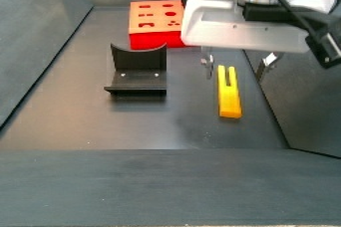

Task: Pick up the square-circle object. Move up. Rotate the square-circle object. Place the square-circle object on the fixture. Regrasp the square-circle object. Move to above the board. Insert the square-circle object.
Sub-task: Pick up the square-circle object.

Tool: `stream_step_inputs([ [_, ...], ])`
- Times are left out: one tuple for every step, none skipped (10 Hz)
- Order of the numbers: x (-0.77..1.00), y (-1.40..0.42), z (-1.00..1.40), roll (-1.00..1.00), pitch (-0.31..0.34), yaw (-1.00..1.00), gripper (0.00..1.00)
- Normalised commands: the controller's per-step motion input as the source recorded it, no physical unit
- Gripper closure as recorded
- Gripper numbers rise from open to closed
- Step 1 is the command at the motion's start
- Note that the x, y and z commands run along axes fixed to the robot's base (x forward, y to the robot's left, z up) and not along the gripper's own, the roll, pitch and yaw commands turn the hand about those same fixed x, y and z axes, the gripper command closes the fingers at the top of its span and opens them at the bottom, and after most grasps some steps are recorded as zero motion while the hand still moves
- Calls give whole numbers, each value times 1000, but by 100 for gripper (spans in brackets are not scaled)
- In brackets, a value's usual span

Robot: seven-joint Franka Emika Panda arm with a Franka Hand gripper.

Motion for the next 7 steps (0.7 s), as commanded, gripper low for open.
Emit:
stream_step_inputs([
  [111,20,-760,-183,-106,0,0],
  [163,0,-820,-150,-63,-11,0],
  [171,0,-823,-147,-37,-29,0],
  [117,60,-729,-199,-37,-69,0],
  [0,106,-649,-247,-83,-103,0],
  [0,106,-609,-266,-113,-114,0],
  [0,100,-574,-280,-139,-117,0],
])
